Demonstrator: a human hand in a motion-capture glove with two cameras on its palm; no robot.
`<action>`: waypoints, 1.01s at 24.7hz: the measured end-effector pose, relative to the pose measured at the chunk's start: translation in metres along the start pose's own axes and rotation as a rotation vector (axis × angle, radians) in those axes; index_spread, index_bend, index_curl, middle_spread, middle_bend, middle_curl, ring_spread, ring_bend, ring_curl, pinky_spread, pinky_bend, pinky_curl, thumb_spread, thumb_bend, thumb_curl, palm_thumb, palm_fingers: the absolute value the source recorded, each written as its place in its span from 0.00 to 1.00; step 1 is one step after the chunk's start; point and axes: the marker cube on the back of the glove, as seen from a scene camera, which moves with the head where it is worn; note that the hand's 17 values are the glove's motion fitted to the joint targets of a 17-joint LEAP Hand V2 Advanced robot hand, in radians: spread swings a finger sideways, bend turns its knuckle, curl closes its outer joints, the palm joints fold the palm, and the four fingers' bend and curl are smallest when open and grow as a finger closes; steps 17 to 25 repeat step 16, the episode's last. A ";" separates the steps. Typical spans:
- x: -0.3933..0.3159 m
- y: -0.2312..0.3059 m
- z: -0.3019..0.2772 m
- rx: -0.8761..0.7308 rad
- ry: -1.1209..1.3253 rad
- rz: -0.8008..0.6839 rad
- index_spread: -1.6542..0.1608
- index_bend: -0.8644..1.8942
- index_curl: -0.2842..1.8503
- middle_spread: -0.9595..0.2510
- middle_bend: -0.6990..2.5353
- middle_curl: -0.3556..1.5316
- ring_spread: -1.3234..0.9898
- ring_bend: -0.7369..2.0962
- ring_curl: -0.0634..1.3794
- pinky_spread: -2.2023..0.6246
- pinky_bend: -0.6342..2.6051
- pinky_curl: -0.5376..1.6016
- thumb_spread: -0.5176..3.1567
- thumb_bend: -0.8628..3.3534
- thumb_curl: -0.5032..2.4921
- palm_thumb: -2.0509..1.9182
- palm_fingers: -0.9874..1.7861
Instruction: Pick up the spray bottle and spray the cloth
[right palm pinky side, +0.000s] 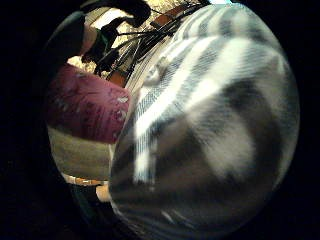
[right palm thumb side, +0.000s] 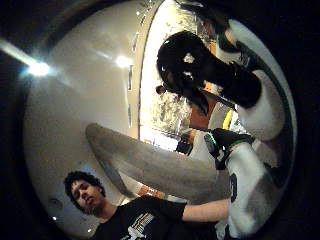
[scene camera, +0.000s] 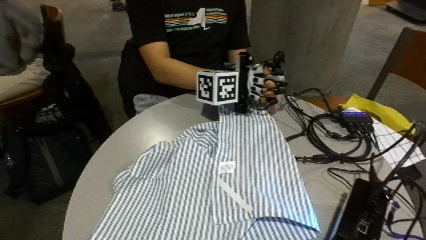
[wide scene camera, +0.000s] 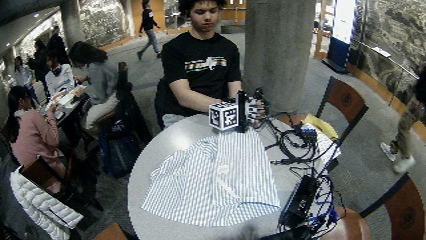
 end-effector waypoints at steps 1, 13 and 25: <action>-0.003 0.007 -0.010 0.006 0.034 -0.012 0.77 0.30 0.27 0.74 0.31 0.49 0.55 0.41 0.37 0.79 0.30 0.44 0.35 0.19 0.37 0.77 0.59; 0.004 0.146 -0.169 0.214 0.794 0.025 0.73 0.34 0.22 0.78 0.33 0.46 0.56 0.41 0.32 0.83 0.32 0.43 0.39 0.20 0.36 0.76 0.61; 0.003 0.164 -0.186 0.212 0.836 0.063 0.73 0.35 0.22 0.78 0.33 0.46 0.56 0.40 0.32 0.83 0.31 0.43 0.40 0.20 0.35 0.76 0.61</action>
